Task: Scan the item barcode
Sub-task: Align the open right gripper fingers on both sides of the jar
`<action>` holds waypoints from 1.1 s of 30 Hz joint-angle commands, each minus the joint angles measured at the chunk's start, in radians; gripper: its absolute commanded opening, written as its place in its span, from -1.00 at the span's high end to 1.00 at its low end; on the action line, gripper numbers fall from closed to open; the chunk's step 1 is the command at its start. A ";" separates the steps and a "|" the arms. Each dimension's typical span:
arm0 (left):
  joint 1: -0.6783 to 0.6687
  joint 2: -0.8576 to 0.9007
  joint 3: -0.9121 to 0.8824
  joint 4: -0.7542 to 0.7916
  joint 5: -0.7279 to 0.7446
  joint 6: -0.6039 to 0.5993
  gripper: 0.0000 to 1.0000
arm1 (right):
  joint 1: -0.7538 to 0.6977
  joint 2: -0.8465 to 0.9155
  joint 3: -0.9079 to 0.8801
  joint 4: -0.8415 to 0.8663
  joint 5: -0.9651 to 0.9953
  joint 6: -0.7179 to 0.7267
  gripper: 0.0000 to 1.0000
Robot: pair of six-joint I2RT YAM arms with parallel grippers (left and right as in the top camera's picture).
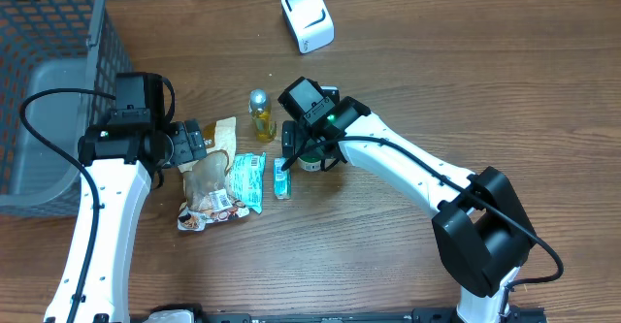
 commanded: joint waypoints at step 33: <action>0.002 0.002 0.021 -0.002 0.004 0.015 -0.99 | -0.089 0.031 0.002 -0.131 0.010 -0.004 -1.00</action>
